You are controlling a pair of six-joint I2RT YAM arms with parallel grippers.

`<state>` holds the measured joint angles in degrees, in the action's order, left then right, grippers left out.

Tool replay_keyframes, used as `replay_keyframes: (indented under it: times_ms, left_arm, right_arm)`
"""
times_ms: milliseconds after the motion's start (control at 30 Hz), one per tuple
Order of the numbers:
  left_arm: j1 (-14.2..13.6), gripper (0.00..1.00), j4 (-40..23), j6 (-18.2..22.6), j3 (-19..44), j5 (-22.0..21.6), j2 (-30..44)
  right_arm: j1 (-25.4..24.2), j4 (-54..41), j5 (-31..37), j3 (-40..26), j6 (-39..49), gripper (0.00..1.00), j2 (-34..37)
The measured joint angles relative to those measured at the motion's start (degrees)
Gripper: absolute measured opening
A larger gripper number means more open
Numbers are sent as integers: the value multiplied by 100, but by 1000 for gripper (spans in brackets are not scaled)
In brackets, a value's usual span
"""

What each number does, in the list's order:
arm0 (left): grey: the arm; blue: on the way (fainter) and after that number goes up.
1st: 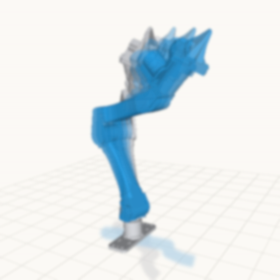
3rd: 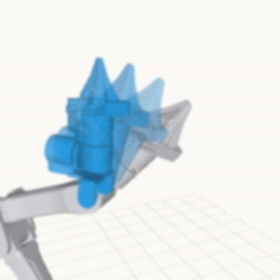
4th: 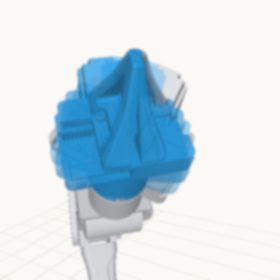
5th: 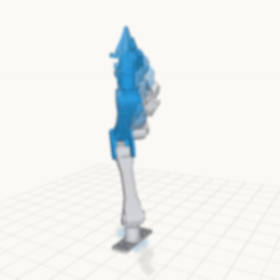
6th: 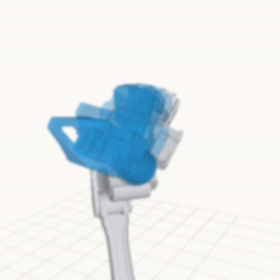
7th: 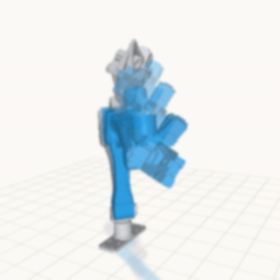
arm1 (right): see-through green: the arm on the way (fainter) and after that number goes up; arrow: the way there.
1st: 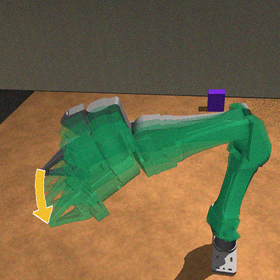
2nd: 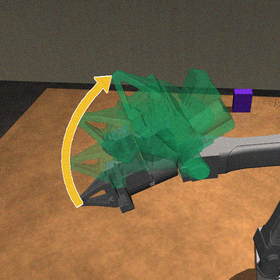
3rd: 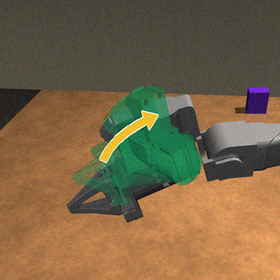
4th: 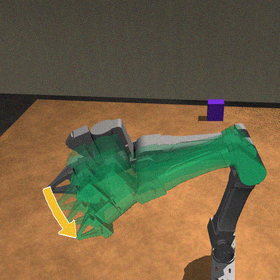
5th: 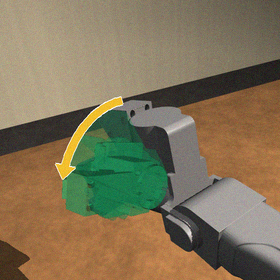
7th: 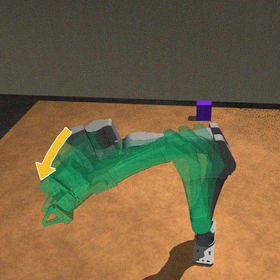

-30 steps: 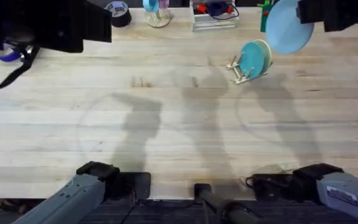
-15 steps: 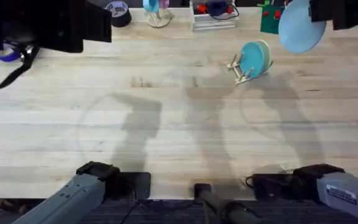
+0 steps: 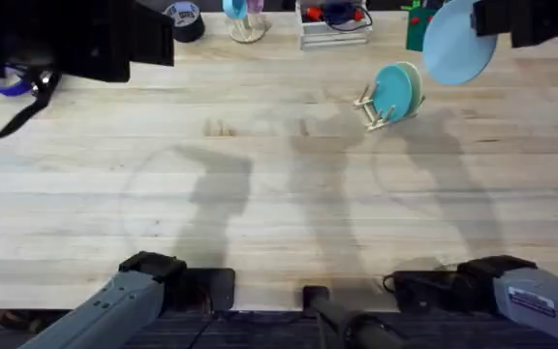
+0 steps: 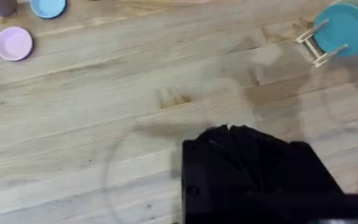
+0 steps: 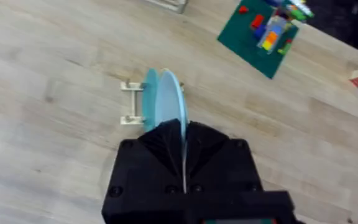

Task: Pick up the plates from the table one by one and place each into a slot on the dish rack.

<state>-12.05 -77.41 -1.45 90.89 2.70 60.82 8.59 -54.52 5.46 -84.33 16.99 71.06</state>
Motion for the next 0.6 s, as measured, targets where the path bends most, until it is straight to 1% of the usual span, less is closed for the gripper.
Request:
replay_keyframes:
  times_ms: [167,600]
  left_arm:
    - [0,40,0,0,0,0,0]
    - [0,39,0,0,0,0,0]
  right_arm:
    - [1,2,-181,0,0,27,138]
    - [1,1,-252,0,0,27,208]
